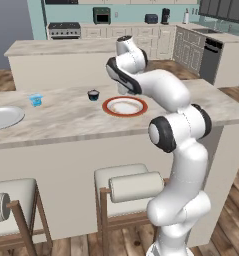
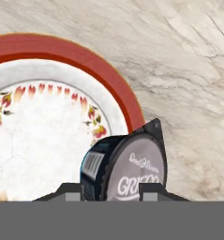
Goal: Place two yogurt containers on each plate.
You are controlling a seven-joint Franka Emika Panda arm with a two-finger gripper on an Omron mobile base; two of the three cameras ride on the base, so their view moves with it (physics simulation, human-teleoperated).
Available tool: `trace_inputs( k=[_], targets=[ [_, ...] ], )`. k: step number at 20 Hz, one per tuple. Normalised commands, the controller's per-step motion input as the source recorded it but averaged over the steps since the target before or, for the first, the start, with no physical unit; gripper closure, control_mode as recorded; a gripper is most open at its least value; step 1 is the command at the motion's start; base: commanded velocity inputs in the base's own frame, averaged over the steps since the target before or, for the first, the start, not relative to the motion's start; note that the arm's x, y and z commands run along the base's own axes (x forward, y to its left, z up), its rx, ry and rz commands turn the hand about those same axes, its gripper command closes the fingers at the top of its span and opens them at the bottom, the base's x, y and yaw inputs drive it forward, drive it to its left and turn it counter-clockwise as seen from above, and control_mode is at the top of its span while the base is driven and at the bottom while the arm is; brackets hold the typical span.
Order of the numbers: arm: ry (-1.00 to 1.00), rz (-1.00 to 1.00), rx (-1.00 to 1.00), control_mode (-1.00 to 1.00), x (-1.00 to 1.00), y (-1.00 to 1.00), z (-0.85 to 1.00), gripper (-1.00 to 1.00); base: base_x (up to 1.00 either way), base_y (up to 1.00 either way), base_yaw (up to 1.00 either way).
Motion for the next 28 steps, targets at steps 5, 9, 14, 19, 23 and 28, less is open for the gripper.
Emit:
trace_inputs(
  k=[5,9,14,19,23,28],
  targets=[
    [-0.07,-0.02,0.0,-1.0,-0.03,0.09,-0.06,1.0,0.0,0.0,0.0],
    [-0.02,-0.03,0.0,-1.0,-0.01,0.02,-0.04,1.0,0.0,0.0,0.0],
    [0.0,-0.04,0.0,-1.0,0.06,0.01,-0.07,1.0,0.0,0.0,0.0],
    [0.01,-0.05,0.0,-1.0,0.04,0.2,-0.04,1.0,0.0,0.0,0.0],
    [0.01,-0.07,0.0,-1.0,0.13,0.27,-0.09,1.0,0.0,0.0,0.0],
    [0.02,-0.09,0.0,-1.0,0.01,0.24,-0.1,1.0,0.0,0.0,0.0]
  ],
)
